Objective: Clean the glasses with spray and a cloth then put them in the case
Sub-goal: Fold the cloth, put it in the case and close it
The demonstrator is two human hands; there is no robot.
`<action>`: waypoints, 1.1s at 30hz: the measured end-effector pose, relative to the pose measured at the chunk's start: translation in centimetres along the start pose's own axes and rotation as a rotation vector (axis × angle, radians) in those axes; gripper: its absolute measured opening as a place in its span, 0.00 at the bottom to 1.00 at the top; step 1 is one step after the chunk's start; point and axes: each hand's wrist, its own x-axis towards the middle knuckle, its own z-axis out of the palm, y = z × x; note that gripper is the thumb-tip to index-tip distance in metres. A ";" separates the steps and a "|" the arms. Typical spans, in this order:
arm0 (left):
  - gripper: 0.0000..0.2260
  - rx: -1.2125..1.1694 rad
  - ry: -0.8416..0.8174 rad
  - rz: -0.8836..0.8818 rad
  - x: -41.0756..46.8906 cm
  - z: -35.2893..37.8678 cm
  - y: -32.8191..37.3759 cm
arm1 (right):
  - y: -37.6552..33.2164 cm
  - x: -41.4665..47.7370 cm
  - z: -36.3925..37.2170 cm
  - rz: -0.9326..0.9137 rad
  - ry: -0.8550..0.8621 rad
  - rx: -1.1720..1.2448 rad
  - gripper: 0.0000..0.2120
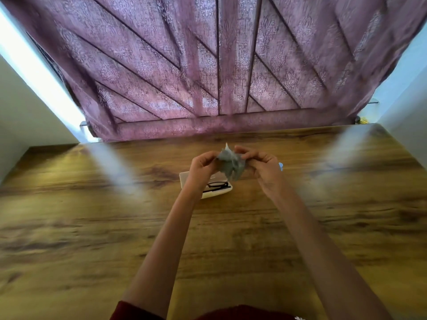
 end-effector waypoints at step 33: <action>0.14 0.026 -0.089 -0.232 0.6 -1.3 1.3 | 0.7 0.4 -0.4 0.198 -0.027 -0.058 0.22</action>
